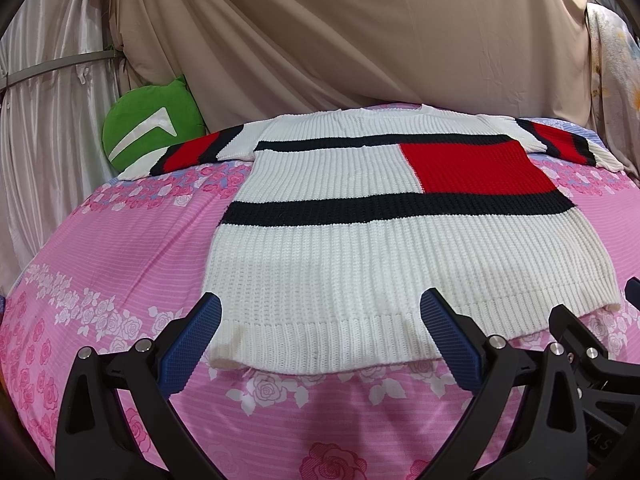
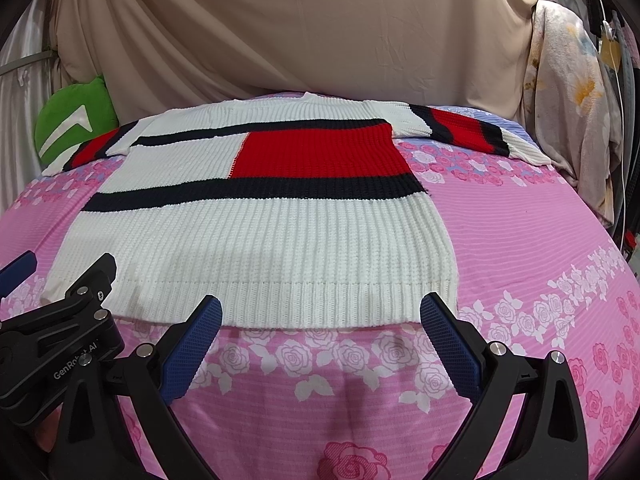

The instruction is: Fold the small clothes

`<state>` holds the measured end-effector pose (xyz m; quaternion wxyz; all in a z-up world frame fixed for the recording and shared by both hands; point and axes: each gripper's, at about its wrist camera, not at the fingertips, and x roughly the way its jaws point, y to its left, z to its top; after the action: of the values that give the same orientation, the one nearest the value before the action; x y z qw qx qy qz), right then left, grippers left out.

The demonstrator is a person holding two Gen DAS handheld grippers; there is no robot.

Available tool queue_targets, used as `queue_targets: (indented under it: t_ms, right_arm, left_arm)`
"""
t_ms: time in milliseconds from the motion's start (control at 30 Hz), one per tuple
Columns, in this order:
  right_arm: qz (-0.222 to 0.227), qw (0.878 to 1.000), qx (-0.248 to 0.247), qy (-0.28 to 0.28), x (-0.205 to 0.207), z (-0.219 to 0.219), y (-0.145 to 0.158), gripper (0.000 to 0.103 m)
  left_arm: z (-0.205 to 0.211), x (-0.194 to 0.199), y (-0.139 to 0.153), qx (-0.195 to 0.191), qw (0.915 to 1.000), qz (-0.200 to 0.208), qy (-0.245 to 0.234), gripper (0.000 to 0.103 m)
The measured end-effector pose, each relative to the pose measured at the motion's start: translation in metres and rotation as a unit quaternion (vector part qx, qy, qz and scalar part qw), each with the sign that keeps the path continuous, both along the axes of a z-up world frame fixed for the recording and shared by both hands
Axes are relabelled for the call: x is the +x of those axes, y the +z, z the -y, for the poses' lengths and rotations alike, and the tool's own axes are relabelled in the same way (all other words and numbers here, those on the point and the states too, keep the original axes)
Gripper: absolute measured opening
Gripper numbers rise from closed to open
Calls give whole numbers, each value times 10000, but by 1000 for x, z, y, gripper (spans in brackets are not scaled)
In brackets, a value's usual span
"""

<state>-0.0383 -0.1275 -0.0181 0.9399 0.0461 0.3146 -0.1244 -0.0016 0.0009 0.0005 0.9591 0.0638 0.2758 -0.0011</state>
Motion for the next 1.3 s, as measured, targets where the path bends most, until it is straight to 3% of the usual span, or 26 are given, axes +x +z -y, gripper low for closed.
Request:
queue_targets:
  t_ms: [933, 1033, 1133, 1200, 1300]
  right_arm:
    - [-9, 10000, 5, 6, 0, 0, 0, 98]
    - [-8, 9998, 182, 121, 1, 4, -1, 98]
    - [70, 9976, 615, 300, 1, 25, 1, 96]
    - [167, 9984, 500, 189, 2, 44, 9, 96]
    - [330, 9988, 333, -169, 13, 95, 29, 96]
  left_arm:
    - [0, 0, 0, -3, 10000, -7, -8, 97]
    - [-2, -2, 1, -92, 9999, 0, -61, 98]
    - [-10, -7, 6, -369, 9991, 89, -193, 98]
    - [-19, -9, 11, -597, 9976, 222, -264, 98]
    - [-26, -6, 24, -509, 9976, 399, -262, 98]
